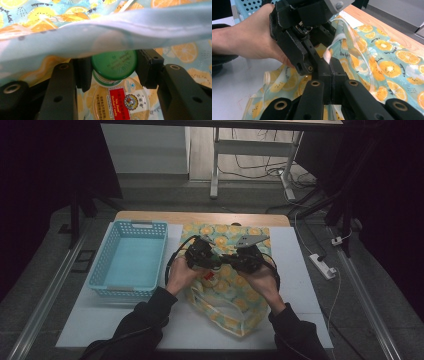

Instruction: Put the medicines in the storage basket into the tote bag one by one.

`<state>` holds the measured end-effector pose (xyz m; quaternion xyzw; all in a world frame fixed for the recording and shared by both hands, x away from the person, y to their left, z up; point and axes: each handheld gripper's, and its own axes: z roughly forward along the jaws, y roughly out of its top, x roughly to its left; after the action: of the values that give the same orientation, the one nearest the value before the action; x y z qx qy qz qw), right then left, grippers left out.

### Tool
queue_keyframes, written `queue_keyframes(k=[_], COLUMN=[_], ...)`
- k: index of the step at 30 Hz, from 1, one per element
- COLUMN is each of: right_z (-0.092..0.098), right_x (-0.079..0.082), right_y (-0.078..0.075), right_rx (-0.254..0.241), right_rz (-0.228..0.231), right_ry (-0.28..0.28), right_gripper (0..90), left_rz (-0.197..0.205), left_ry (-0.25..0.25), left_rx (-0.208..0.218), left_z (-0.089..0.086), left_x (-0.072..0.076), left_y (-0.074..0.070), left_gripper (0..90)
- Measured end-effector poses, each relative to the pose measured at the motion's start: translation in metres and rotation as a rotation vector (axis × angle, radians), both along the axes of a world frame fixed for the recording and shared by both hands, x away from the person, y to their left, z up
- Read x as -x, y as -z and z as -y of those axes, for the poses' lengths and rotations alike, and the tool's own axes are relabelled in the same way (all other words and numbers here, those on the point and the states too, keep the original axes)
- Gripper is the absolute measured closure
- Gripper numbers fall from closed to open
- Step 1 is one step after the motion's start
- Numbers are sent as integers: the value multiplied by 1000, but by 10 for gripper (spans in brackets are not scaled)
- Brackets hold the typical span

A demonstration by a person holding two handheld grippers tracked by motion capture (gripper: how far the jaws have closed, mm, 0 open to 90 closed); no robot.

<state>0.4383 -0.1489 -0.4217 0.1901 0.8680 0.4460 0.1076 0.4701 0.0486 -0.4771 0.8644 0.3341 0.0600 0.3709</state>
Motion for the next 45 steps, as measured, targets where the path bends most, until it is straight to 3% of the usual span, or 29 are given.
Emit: queue_keyframes(k=[7,12,21,29,34,45], right_z=[1,2,2,2,3,4], right_x=[0,1,0,-1,-1,-1], right_y=[-1,-2,-1,0,1,2], right_rx=[-4,-6,-6,-2,0,4], right_rz=[2,3,-2,-2,-3,-9], right_ry=[0,0,0,4,4,3], right_gripper=[899,899,899,900,900,900], left_rz=[-2,-9,-35,-60,-56,-25], left_ry=[-2,23,50,94,122,146], left_rx=[24,36,80,143,161,122], left_z=[-3,-7,-18,-27,-29,-31], left_x=[4,11,27,41,49,68], left_y=[-8,-13,-18,-19,-19,-15], left_gripper=[362,270,198,97,72,13])
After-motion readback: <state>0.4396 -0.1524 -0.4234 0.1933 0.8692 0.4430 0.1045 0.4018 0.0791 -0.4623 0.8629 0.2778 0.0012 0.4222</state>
